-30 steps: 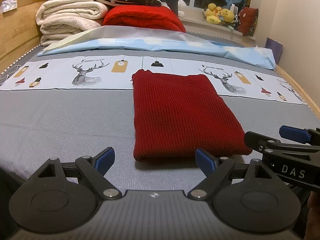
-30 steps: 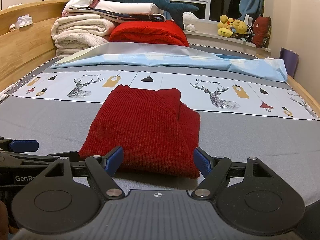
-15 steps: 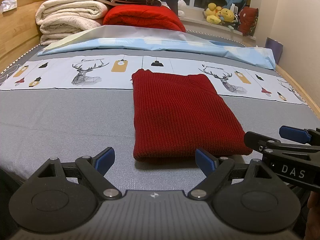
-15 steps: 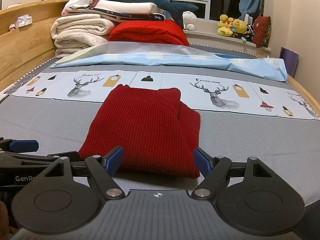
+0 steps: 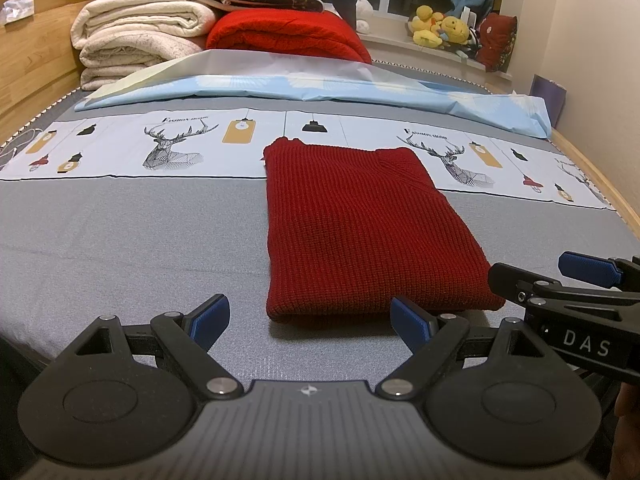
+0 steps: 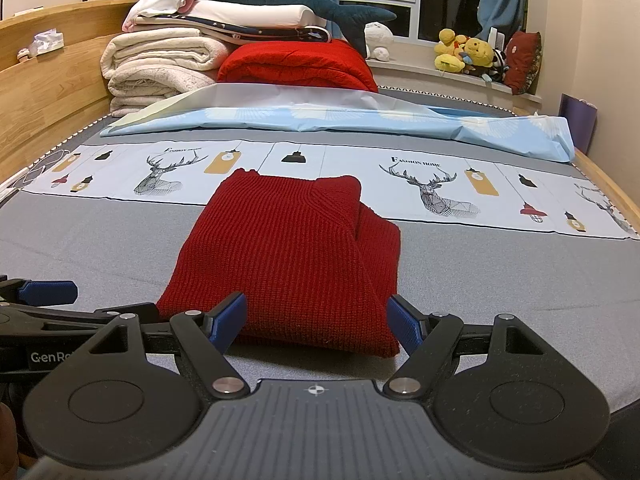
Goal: Fold small clothes
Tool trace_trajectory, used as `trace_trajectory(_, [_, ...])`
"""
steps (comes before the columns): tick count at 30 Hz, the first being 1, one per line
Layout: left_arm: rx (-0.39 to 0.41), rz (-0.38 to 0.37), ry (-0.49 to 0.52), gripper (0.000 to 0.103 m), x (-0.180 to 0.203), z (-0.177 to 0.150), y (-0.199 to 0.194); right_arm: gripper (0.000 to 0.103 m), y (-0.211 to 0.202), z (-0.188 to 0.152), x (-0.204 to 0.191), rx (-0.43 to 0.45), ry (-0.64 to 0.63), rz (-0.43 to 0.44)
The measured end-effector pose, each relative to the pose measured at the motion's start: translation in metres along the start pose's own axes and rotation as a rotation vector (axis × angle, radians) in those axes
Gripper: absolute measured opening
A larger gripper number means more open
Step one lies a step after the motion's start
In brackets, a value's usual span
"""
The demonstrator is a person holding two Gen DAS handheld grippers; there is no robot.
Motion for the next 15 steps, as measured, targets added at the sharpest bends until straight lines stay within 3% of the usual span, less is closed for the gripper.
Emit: trace_trajectory(15, [0.002,0.003,0.006,0.091,-0.0013,-0.0055,0.0035,0.078,0.0028,-0.0014,-0.0011,-0.003,0.003,-0.002])
Point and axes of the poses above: each gripper's, at about its wrist camera, not at the fingertips, and y roughly the way its jaws point, x to its right, z to its top, the point moved 8 cm from there along y, roughly the way its jaws point, and after that the axes turned 4 degrees about z, right-handed, at the moved point
